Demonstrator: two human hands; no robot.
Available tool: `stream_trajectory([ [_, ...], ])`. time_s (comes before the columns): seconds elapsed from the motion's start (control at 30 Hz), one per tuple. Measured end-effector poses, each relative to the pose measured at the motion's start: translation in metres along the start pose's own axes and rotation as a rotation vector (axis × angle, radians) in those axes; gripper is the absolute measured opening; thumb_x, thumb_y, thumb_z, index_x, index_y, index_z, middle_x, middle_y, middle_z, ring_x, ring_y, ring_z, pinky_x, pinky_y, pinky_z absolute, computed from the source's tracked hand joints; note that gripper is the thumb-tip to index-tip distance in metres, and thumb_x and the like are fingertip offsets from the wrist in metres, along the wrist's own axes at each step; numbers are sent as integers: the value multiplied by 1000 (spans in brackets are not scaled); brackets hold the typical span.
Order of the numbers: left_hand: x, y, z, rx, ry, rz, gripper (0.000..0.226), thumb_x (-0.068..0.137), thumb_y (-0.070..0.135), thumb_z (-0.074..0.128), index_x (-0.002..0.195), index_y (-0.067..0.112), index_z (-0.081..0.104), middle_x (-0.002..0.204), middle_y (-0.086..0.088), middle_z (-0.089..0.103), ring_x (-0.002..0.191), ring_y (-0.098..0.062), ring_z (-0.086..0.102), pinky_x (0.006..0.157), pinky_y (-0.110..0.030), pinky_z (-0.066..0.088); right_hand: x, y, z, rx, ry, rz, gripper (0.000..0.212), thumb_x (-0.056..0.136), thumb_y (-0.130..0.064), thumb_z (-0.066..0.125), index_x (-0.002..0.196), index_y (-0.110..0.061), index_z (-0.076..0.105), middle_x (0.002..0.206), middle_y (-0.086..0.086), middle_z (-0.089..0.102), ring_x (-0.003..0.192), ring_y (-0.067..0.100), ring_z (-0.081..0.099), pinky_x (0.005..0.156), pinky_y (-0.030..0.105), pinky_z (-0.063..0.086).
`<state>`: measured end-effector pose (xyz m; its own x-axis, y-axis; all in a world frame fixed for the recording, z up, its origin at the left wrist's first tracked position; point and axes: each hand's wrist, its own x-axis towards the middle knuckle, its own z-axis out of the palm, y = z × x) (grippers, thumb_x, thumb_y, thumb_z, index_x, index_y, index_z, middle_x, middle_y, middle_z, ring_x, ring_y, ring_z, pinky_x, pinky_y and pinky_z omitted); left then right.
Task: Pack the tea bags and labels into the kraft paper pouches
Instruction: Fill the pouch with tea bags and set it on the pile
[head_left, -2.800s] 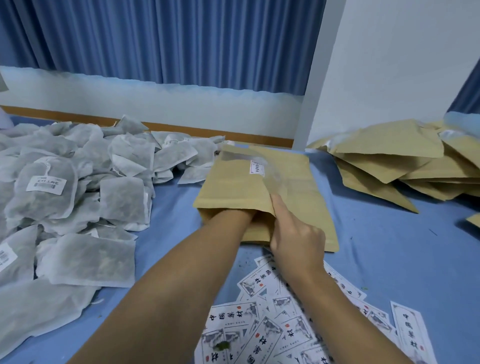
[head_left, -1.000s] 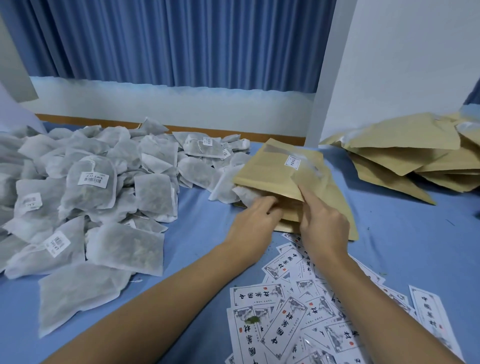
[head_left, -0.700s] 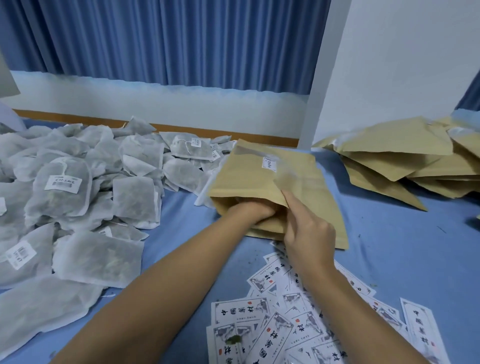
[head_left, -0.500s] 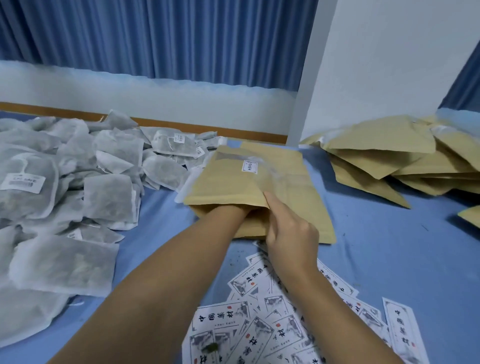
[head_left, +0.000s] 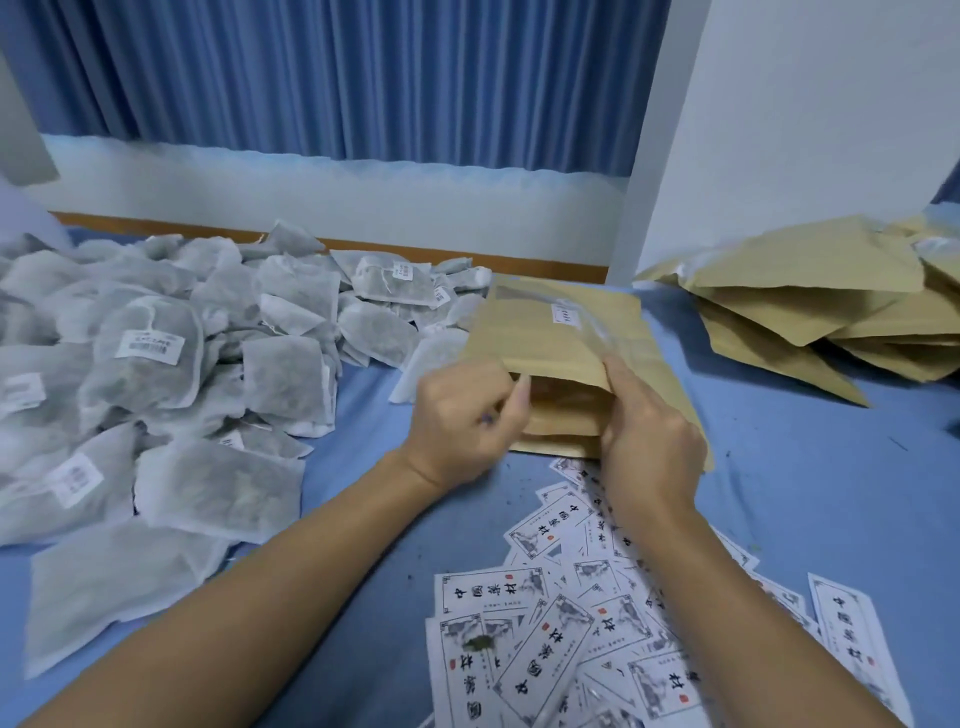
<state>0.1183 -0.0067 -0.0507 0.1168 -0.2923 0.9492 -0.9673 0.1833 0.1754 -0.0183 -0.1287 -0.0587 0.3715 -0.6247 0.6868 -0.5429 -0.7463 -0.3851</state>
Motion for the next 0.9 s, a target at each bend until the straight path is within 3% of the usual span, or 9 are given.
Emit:
stream_trajectory([
  [0.07,-1,-20,-14,111,87,-253,35,101,18,51,66,9,52,67,0,49,63,-21,45,57,-42,39,0,1,-1,-57,-18,-12,76,68,13,56,133,-26,64,67,6,53,48,29,37,52,29,32],
  [0.13,-13,-41,-20,270,-161,-484,20,99,26,54,103,13,69,105,-2,65,101,-24,58,84,-46,48,-2,2,0,-77,-59,-25,75,66,12,59,131,-27,63,71,2,53,51,27,36,54,29,31],
  [0.2,-26,-57,-22,278,-428,-661,51,97,28,57,147,19,48,148,-8,47,138,-27,40,111,-46,36,-4,1,1,-86,-77,-34,73,64,11,64,127,-25,63,88,1,68,55,25,36,56,28,32],
  [0.27,-31,-62,-21,222,-529,-745,69,93,29,57,156,25,28,154,-6,42,139,-30,41,111,-44,38,-5,1,3,-102,-71,-37,73,62,11,69,126,-24,63,96,-1,72,54,23,36,55,26,31],
  [0.4,-33,-63,-18,417,-579,-633,55,86,28,56,140,32,46,119,-3,61,109,-30,58,81,-42,52,-7,1,4,-124,-58,-40,69,59,15,69,118,-21,65,87,0,71,48,23,32,52,23,27],
  [0.5,-34,-60,-20,352,-297,-819,30,89,23,56,118,25,66,106,0,69,98,-22,62,72,-32,47,-7,-1,4,-131,-46,-36,71,57,17,67,118,-20,67,82,1,70,46,23,31,51,23,27],
  [0.6,-24,-50,-24,247,99,-876,13,91,24,55,84,16,63,78,0,62,73,-17,55,62,-31,39,-7,-1,3,-141,-49,-38,73,58,17,69,121,-21,67,82,2,71,46,23,31,50,23,28],
  [0.7,-13,-28,-28,123,330,-598,4,90,13,62,86,12,62,82,0,58,73,-4,49,67,-18,37,-7,-1,4,-133,-69,-22,72,65,16,64,126,-22,66,86,5,72,46,25,34,52,26,30],
  [0.9,-10,24,-15,120,-128,228,9,76,-8,66,84,-8,70,82,-17,64,70,-30,57,67,-33,49,-4,0,2,-23,-84,95,59,82,2,59,130,-32,63,76,12,66,62,37,53,58,32,35],
])
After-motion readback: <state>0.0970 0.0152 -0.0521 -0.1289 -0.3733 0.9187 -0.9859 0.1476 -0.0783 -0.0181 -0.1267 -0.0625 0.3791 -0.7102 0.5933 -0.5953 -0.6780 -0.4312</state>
